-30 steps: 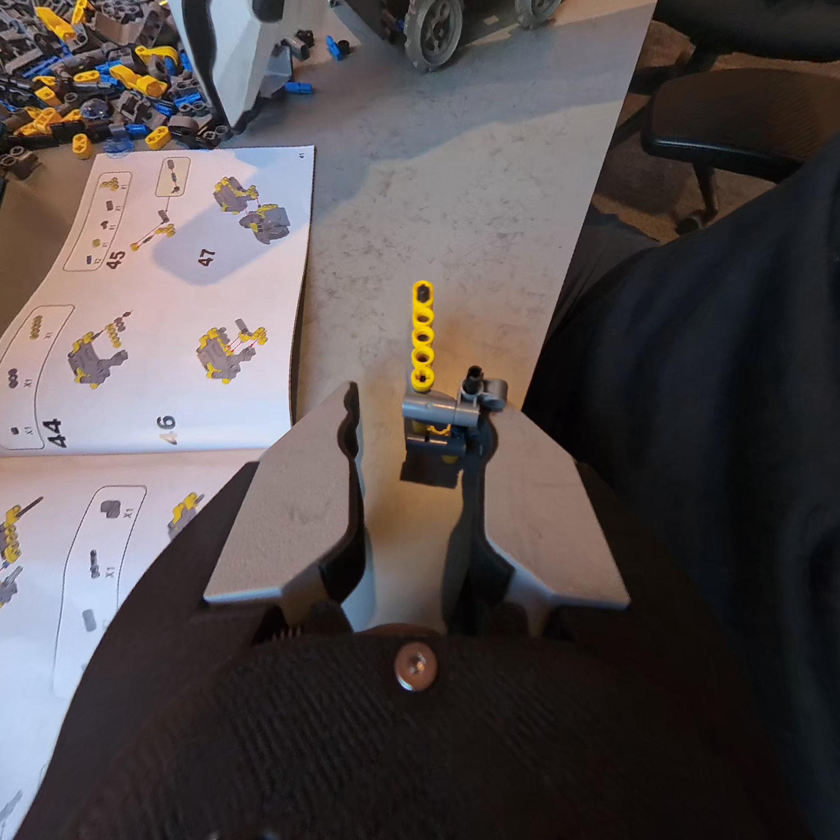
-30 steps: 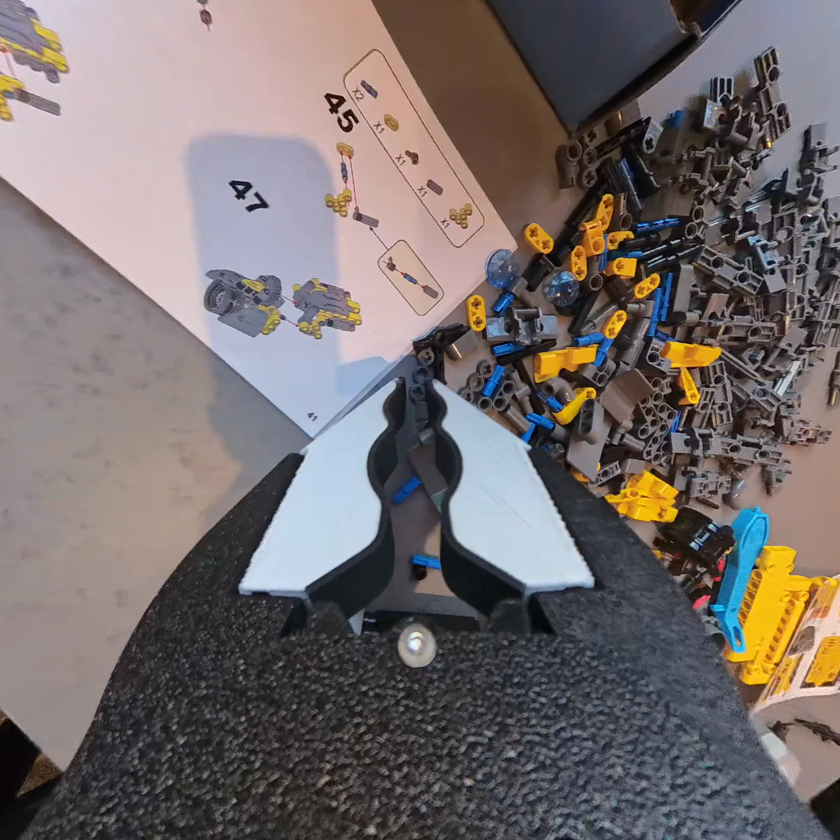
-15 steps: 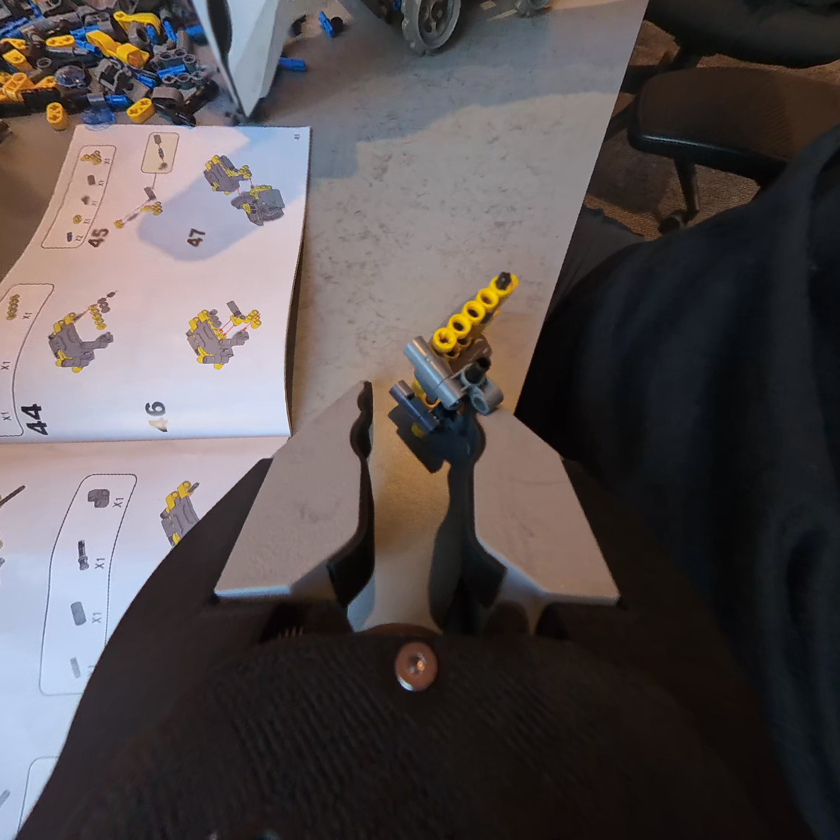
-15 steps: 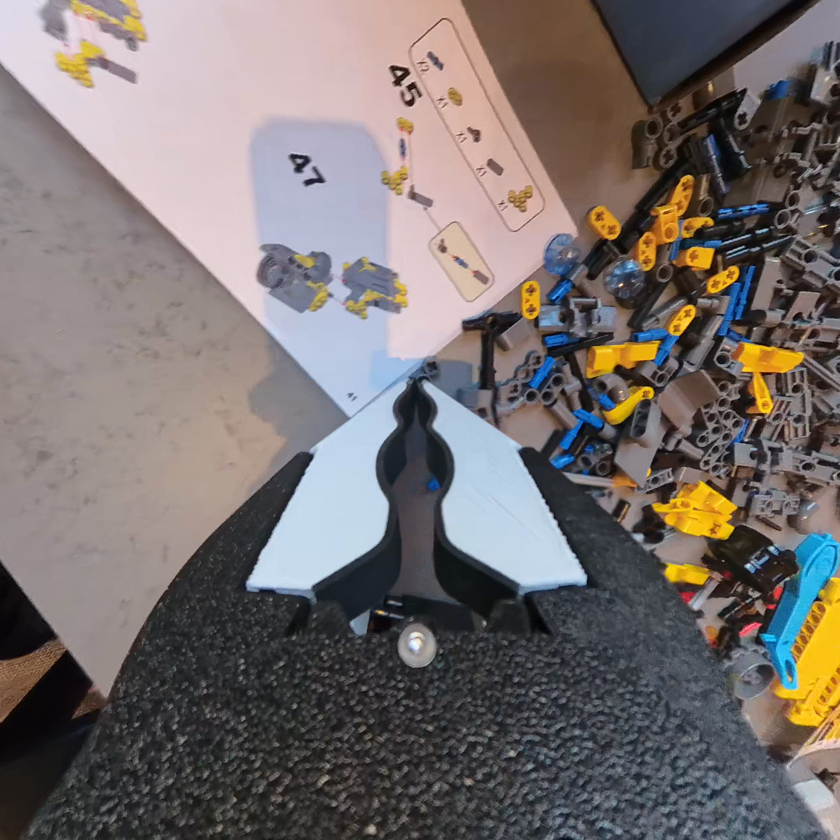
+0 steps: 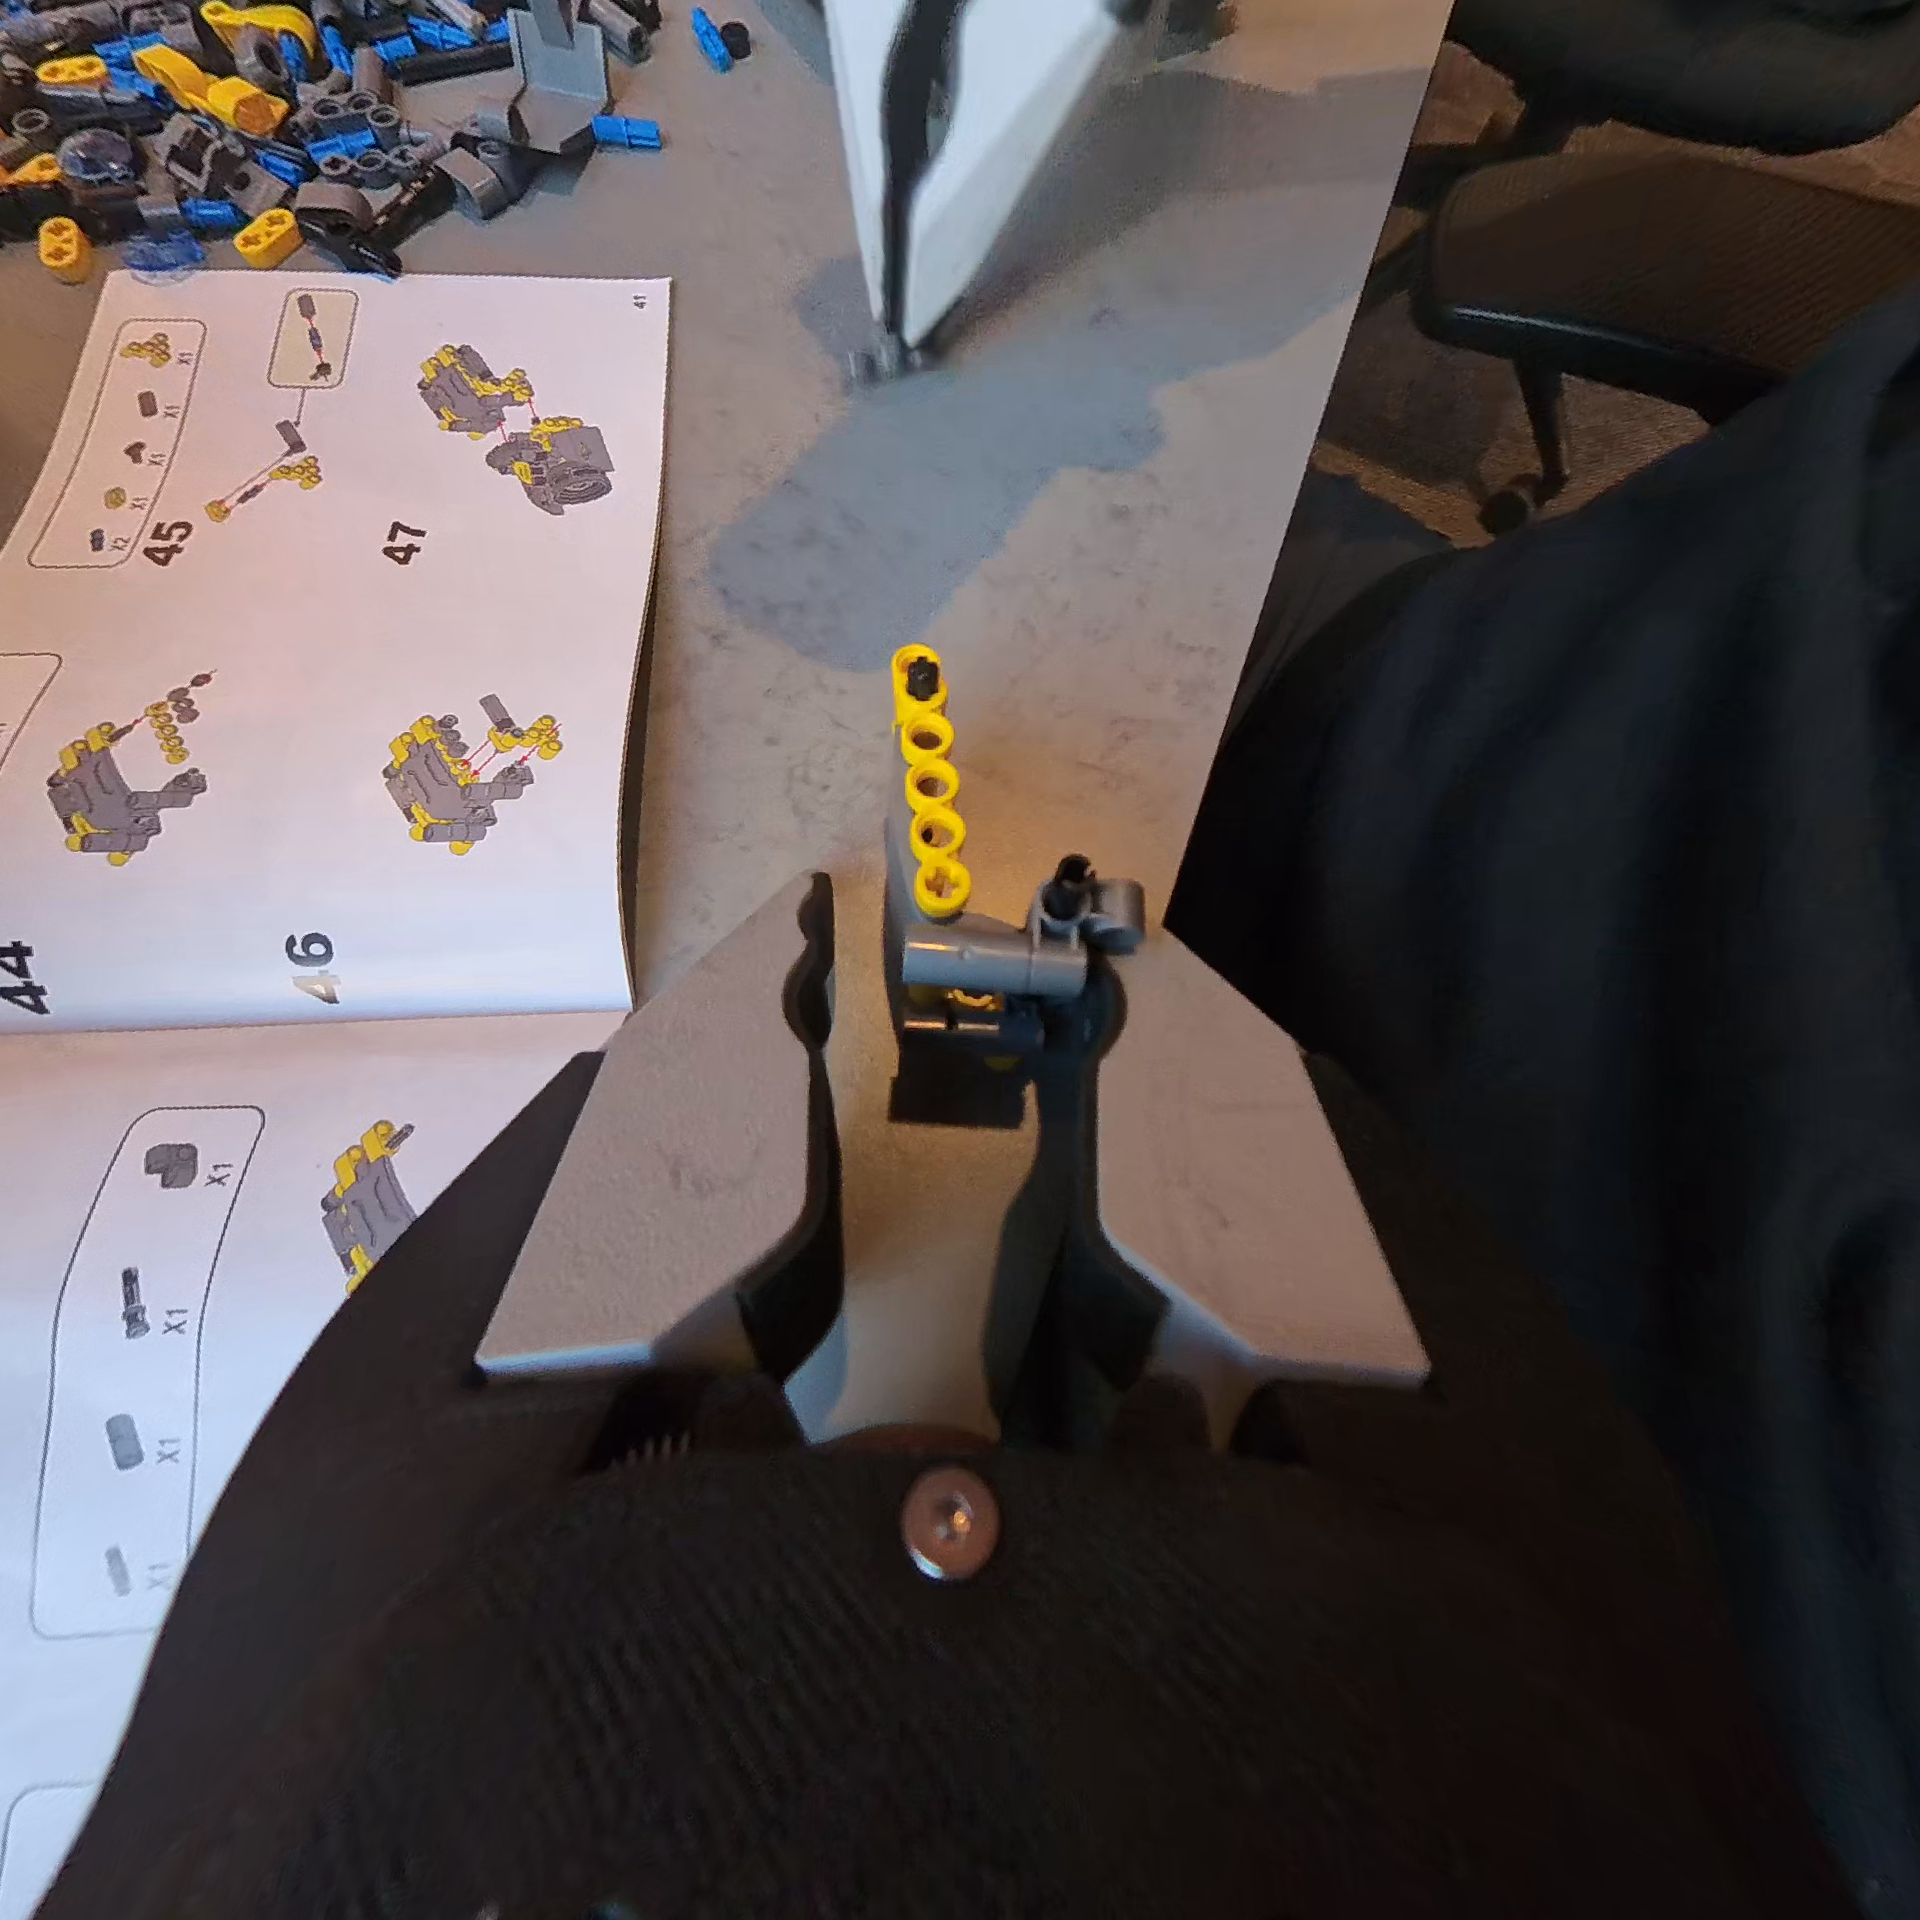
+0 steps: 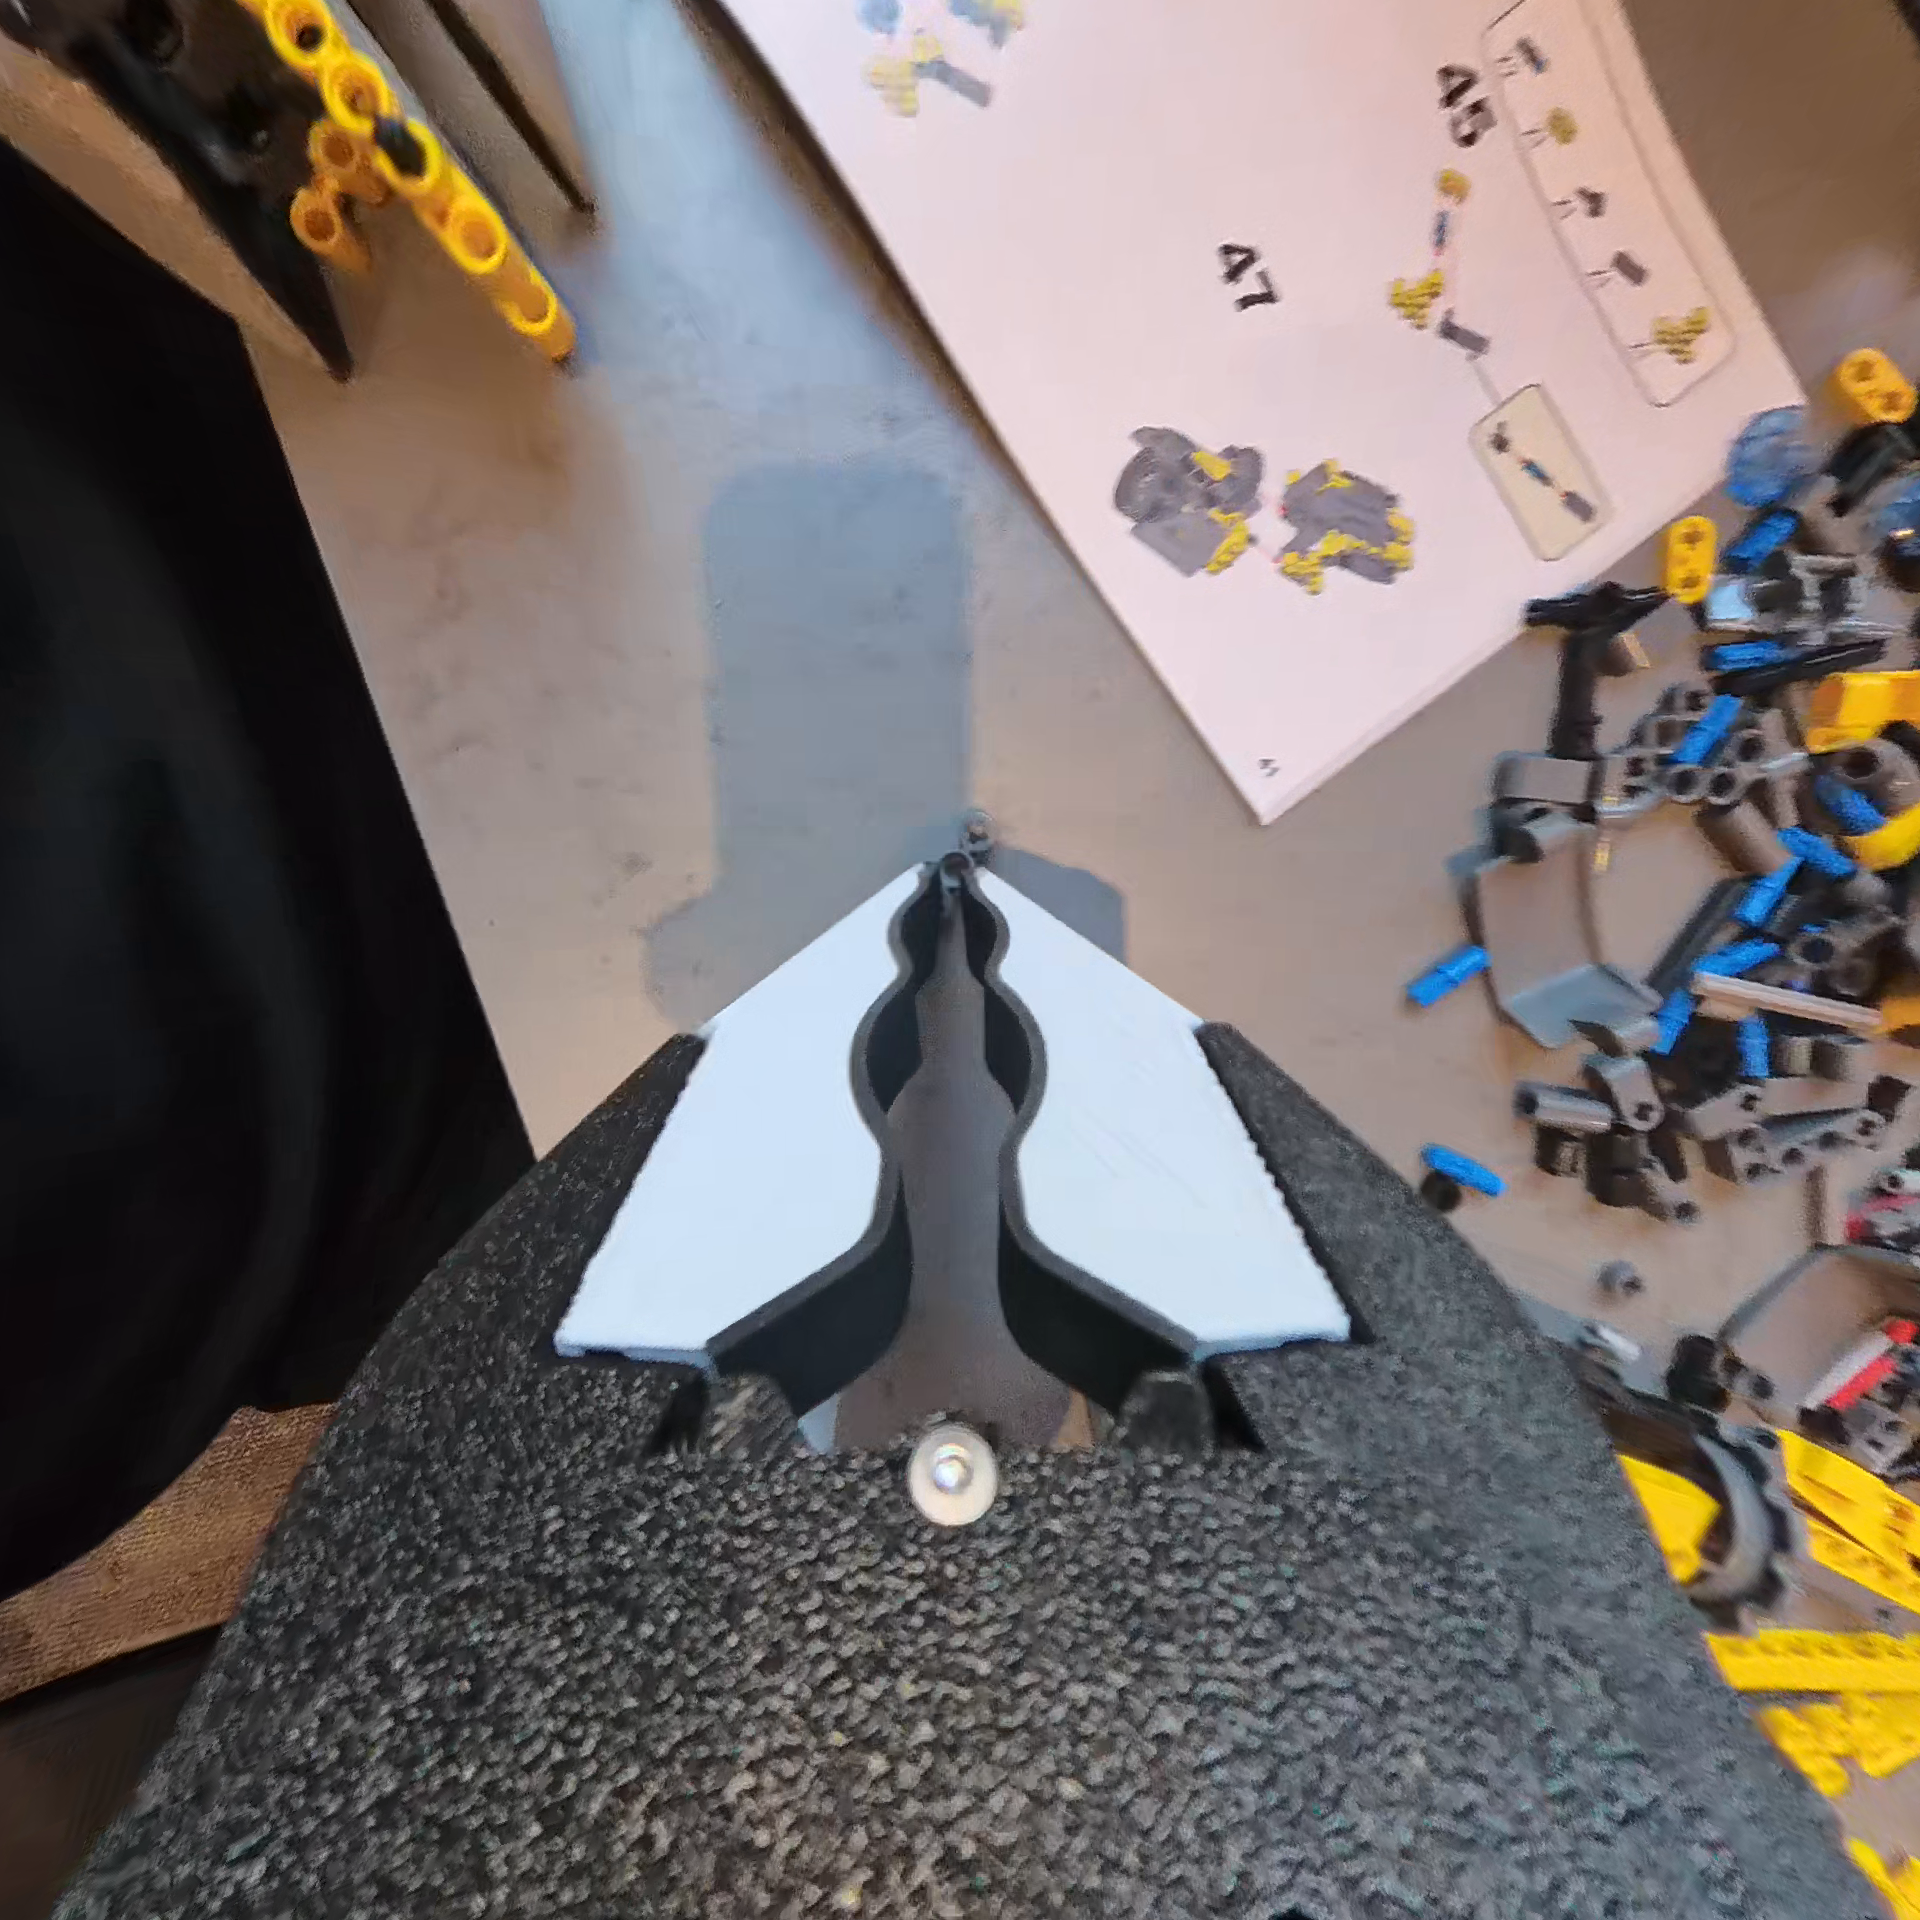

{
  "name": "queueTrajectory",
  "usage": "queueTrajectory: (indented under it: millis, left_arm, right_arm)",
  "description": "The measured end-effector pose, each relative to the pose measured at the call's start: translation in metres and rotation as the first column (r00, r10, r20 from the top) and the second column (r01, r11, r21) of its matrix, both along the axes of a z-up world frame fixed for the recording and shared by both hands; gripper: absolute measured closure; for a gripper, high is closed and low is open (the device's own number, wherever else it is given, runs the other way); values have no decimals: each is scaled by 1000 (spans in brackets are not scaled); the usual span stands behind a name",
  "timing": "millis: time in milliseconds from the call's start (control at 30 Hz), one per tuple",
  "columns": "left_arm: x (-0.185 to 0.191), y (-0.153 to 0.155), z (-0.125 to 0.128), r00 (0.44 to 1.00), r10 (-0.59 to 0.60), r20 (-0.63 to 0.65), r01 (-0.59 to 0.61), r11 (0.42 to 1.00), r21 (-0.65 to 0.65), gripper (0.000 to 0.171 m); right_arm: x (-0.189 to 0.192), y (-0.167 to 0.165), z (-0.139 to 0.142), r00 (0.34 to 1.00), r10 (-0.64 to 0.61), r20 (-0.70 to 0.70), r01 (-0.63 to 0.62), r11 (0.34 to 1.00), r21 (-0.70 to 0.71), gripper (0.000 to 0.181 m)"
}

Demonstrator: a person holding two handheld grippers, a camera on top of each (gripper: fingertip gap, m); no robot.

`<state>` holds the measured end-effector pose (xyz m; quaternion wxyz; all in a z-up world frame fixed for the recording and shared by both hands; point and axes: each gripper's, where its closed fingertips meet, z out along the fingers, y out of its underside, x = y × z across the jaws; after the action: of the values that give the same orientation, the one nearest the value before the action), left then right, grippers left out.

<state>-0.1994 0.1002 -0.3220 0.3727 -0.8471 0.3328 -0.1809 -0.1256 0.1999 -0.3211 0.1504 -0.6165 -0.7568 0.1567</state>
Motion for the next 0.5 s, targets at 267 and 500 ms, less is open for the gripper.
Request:
queueTrajectory:
  millis: [267, 500]
  left_arm:
    - [0, -1, 0, 1000, -1, -9, 1, 1000, 1, 121]
    - [-4, -2, -1, 1000, 4, -25, -4, 1000, -2, 120]
  right_arm:
    - [3, -7, 7, 997, -20, -69, 20, 1000, -6, 167]
    - [3, -9, -1, 996, -63, -70, 60, 998, -35, 164]
